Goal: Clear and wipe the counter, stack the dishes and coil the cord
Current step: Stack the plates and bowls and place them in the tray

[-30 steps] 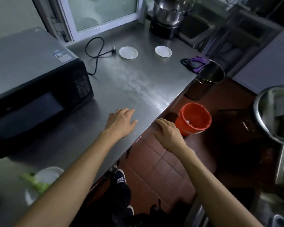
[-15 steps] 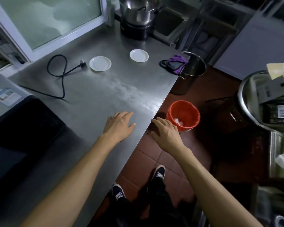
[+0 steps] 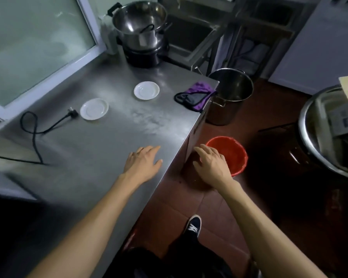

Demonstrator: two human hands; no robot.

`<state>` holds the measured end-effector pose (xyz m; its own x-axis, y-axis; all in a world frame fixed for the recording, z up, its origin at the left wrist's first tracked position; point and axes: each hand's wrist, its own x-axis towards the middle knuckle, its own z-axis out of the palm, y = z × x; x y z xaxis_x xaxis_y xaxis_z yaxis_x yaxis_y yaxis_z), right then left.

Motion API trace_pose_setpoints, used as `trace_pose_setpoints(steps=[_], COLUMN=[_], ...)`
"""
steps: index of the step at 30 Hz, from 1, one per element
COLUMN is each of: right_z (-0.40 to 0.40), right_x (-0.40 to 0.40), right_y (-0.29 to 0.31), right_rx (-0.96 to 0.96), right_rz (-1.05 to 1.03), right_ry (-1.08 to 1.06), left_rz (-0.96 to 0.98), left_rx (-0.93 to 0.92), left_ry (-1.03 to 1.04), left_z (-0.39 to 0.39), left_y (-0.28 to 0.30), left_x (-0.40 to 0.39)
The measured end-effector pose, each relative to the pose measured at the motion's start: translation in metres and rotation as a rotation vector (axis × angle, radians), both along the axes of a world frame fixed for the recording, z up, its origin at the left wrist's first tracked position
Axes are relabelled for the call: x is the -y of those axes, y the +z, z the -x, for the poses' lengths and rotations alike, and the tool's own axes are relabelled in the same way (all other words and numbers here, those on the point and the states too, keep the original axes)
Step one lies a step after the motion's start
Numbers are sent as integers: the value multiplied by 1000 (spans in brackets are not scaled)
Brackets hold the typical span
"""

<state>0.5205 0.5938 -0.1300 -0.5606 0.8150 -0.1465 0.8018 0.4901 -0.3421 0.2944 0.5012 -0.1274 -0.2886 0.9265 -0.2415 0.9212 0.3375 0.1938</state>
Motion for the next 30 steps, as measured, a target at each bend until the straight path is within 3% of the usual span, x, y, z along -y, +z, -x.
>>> trace_pose_setpoints(steps=[10,22,30], right_z=[32,163,229], right_x=[-84,-166,-208], right_y=[-13,-24,-20], right_rx=[-13,137,107], right_rz=[80,42,42], right_ry=[138,439,493], left_rz=[2,-86,-86], left_rx=[16,101,115], left_ry=[104,399,501], left_z=[5,106,156], left_y=[-6,-43,-52], left_x=[-61,-104,-115])
